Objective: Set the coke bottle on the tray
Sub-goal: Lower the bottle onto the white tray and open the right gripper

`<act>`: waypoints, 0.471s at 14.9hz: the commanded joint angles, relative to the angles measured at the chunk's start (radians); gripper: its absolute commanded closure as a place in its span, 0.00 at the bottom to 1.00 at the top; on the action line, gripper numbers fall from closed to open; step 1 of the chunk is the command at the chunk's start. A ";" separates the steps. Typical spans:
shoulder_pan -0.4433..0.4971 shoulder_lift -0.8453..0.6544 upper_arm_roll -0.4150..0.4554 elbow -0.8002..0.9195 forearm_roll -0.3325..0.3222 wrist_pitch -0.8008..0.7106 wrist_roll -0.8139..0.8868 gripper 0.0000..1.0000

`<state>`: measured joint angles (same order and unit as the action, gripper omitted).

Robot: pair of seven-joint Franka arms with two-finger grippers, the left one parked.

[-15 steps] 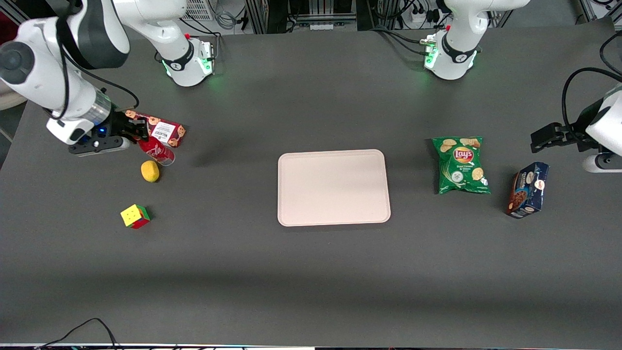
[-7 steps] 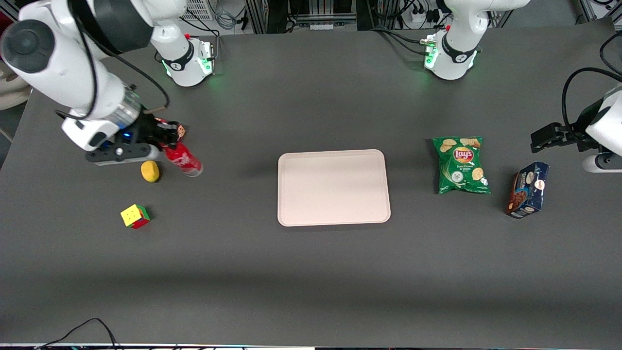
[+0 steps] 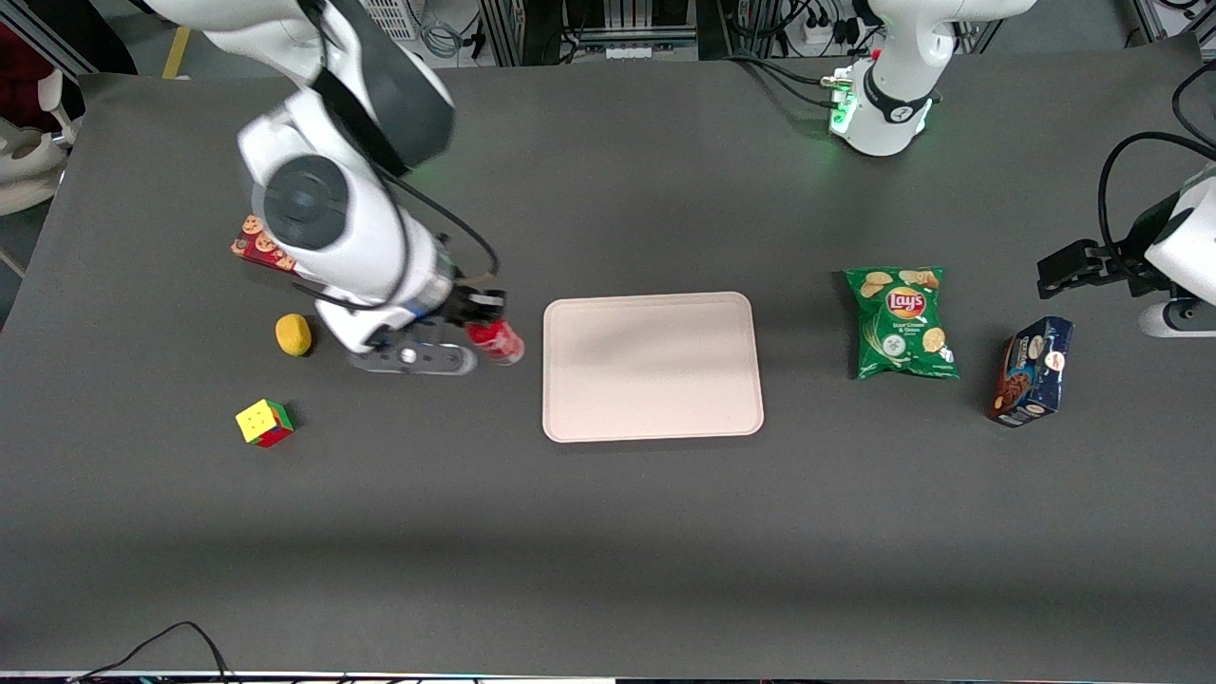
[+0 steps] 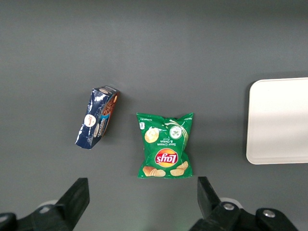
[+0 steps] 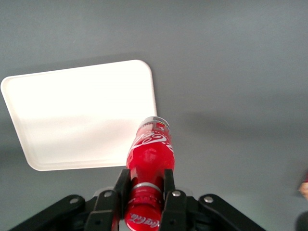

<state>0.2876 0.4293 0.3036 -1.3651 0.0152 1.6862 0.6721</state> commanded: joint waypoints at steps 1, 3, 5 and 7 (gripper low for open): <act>0.085 0.140 0.000 0.127 -0.021 0.044 0.147 1.00; 0.129 0.178 0.000 0.126 -0.067 0.078 0.219 1.00; 0.148 0.207 0.003 0.121 -0.113 0.113 0.282 1.00; 0.151 0.221 0.005 0.095 -0.139 0.157 0.302 1.00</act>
<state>0.4274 0.6180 0.3047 -1.2937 -0.0766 1.8109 0.9114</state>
